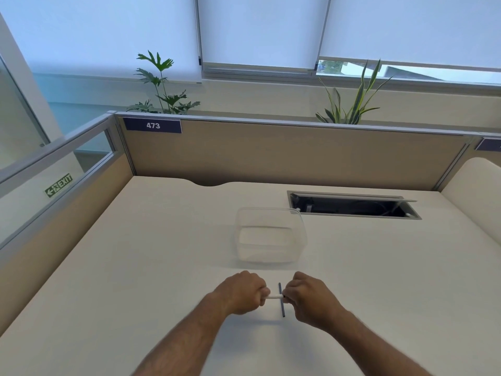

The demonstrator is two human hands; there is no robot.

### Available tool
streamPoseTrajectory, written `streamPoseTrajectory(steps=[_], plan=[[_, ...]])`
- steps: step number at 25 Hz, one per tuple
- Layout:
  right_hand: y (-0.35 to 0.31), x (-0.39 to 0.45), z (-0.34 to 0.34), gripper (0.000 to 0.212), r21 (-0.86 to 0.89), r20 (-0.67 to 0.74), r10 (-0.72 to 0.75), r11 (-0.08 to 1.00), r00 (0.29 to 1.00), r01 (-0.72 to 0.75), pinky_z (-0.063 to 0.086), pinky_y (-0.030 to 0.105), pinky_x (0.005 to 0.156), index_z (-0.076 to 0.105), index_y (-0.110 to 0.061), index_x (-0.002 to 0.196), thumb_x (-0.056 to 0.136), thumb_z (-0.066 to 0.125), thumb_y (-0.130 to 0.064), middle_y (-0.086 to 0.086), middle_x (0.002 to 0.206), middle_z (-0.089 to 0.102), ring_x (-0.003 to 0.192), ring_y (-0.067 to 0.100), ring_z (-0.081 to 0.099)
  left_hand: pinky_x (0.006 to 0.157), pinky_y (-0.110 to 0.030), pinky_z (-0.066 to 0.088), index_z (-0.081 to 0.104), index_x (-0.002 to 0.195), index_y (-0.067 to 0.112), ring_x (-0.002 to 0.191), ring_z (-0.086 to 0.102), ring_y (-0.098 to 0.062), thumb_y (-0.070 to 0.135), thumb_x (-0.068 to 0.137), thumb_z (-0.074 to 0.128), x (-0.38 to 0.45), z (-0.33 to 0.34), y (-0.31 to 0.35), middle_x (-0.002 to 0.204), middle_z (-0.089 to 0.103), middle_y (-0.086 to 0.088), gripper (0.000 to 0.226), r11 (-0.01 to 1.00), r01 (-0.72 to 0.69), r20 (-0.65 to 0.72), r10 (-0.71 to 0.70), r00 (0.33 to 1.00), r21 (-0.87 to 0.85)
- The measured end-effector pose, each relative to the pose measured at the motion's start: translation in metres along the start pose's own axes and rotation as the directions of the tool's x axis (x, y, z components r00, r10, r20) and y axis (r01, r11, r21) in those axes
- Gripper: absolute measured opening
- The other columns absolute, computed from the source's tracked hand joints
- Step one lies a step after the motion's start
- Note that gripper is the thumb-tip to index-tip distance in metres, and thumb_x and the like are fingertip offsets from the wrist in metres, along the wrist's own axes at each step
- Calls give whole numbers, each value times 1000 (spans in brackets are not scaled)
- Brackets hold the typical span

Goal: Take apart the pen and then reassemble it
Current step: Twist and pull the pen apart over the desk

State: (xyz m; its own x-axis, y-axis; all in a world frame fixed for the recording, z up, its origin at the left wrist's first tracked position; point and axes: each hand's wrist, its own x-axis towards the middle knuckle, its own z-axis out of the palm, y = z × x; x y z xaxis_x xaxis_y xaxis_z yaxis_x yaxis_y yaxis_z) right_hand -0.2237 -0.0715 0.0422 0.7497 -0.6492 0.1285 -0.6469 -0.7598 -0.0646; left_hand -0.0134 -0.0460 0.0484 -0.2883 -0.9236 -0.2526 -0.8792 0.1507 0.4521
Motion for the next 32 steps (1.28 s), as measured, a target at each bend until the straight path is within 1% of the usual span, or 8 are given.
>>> streamPoseTrajectory(steps=[4,8,12,16,20,22,26,32], plan=[[0,9,-8,19,85,232,152,981,961,-176,36,31,62,72,-16,88,93,56,-26,8,86,70,78,25,53,74,-36,52,63,102,25,84,63,-20,55,81,64,-5,5,0,98,68,5,36,976,-144,-153,169,974,164],[2,12,-12,22,146,249,178,965,952,-219,31,31,52,69,-13,77,91,58,-25,8,67,59,66,24,42,57,-36,45,66,87,14,70,64,-35,33,87,63,-1,10,-1,86,68,-6,19,911,-254,-222,335,916,325],[1,8,-8,19,91,111,190,975,975,-200,35,30,55,70,-17,78,89,59,-28,4,71,63,76,24,55,61,-35,38,63,88,10,76,61,-37,28,95,53,-1,9,4,87,69,-12,22,911,-193,-190,276,942,365],[-2,3,-8,10,-12,-1,75,997,997,-75,24,15,42,71,-22,65,72,77,-23,-9,62,68,67,12,57,74,-39,52,66,101,14,84,63,-34,24,96,50,-4,7,9,96,72,-12,20,938,-134,-130,184,974,320],[-7,2,-10,15,21,-83,128,992,988,-126,43,23,40,70,-23,61,60,85,-22,-12,60,67,64,11,58,78,-39,54,66,105,21,88,64,-31,13,89,50,-4,7,6,101,73,-9,24,962,-100,-89,126,988,253],[-11,5,-16,12,68,-49,203,978,978,-199,49,29,52,71,-23,76,70,80,-28,-10,78,71,82,15,61,80,-39,54,66,106,22,90,64,-30,12,88,50,-3,7,5,102,73,-8,26,960,-99,-86,125,988,263],[-11,8,-23,42,126,190,211,963,959,-237,49,33,87,58,-23,124,88,63,-43,-14,132,57,118,16,52,80,-37,53,64,106,25,92,65,-30,14,89,49,-4,7,1,105,73,-4,26,959,-87,-110,121,987,271],[-11,13,-22,21,78,278,179,975,944,-208,41,34,66,66,-17,96,99,48,-28,5,101,68,94,24,58,78,-37,51,63,106,27,91,64,-30,13,88,49,-5,7,4,104,72,-3,27,945,-93,-106,132,986,313]])
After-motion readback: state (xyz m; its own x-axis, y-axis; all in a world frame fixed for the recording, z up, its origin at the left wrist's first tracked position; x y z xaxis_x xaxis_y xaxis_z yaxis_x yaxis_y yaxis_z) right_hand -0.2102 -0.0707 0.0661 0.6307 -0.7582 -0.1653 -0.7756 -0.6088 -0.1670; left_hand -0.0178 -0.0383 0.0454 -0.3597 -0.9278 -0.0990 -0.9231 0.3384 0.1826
